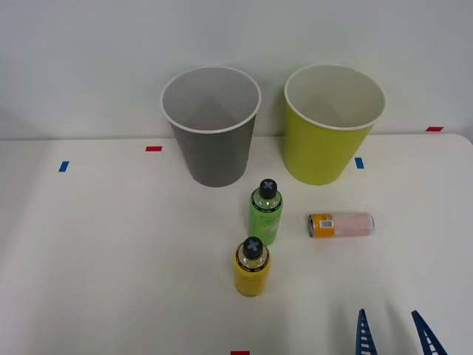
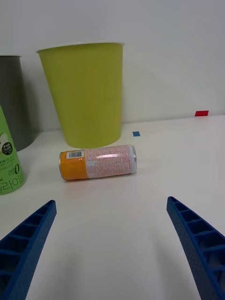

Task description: Put cans in the gray bin, plastic bottles in the light green bin

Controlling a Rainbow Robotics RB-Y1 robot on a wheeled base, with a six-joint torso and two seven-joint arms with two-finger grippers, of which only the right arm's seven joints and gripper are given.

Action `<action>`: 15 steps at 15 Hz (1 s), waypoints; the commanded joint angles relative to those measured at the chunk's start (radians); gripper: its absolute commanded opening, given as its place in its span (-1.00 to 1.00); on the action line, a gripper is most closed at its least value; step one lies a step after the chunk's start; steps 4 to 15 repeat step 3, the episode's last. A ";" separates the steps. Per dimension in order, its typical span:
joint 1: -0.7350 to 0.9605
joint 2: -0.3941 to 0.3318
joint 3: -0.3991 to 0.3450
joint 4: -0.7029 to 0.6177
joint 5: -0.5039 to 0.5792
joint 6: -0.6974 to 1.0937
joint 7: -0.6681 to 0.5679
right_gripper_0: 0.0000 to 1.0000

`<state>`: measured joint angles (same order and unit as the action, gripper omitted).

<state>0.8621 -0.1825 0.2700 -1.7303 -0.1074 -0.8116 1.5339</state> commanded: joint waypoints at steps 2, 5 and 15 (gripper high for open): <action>0.000 0.000 0.000 0.000 0.000 0.000 0.000 0.62; 0.000 0.000 0.000 0.000 0.000 0.000 0.000 0.62; 0.000 0.000 0.000 0.000 0.000 0.000 0.000 0.62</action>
